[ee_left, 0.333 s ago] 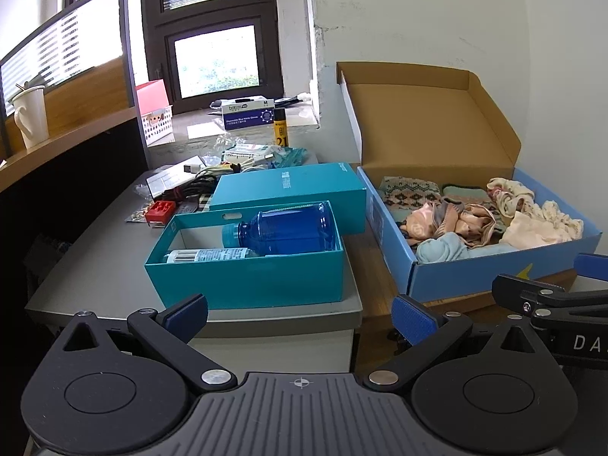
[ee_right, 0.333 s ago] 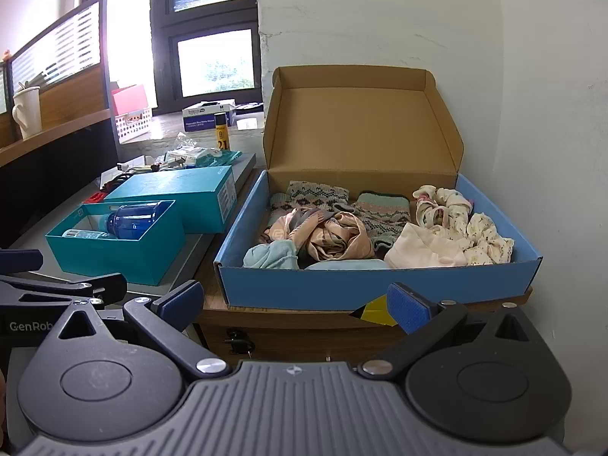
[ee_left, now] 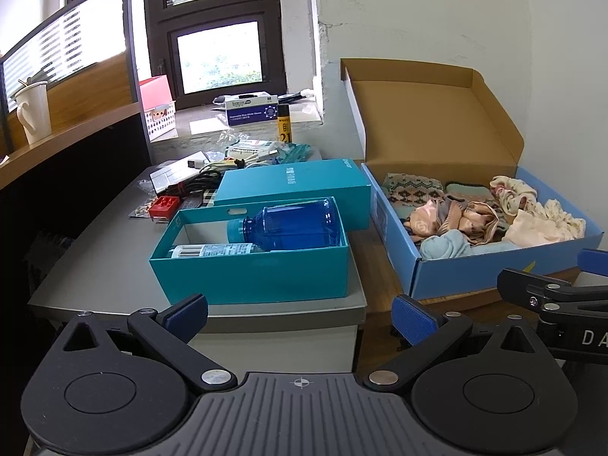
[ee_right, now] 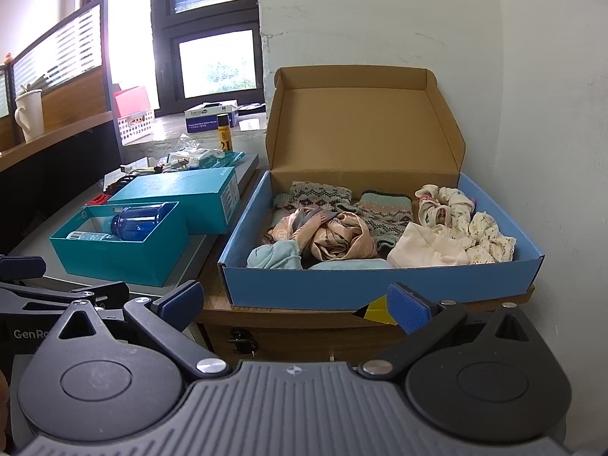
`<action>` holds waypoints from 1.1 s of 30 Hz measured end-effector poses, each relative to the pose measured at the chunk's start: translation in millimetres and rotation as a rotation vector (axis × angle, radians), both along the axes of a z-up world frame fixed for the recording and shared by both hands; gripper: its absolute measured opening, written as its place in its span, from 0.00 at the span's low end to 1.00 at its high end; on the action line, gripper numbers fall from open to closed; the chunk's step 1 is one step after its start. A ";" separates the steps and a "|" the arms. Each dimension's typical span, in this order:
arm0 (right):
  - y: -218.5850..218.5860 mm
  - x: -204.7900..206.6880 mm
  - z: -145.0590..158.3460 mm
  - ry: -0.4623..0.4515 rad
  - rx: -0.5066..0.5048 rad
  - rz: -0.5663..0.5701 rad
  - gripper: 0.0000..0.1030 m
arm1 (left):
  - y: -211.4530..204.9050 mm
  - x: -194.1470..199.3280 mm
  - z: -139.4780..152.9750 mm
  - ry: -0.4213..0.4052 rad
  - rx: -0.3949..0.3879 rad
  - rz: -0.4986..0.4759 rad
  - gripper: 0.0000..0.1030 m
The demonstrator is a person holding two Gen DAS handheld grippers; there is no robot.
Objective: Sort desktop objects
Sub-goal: 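Move both tools toward the teal box holding the bottles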
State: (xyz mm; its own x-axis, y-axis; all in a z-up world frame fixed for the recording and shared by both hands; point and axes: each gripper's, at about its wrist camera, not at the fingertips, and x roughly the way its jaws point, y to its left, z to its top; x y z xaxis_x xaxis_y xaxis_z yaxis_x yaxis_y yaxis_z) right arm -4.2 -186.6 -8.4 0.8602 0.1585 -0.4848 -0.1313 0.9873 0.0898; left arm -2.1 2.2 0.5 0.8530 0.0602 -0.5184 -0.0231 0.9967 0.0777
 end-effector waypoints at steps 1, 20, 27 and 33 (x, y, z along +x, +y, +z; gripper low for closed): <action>0.0 0.1 -0.3 -0.002 0.000 -0.001 1.00 | 0.7 0.7 0.1 0.001 -0.002 0.000 1.00; 1.7 -1.0 2.3 -0.007 -0.008 -0.008 1.00 | 6.3 4.3 -1.5 0.033 0.000 0.016 1.00; 2.7 0.6 1.5 -0.002 -0.011 -0.007 1.00 | 6.6 5.8 -2.6 0.041 0.002 0.020 1.00; 3.0 1.0 1.1 0.001 -0.011 -0.007 1.00 | 7.4 6.9 -3.7 0.045 0.004 0.026 1.00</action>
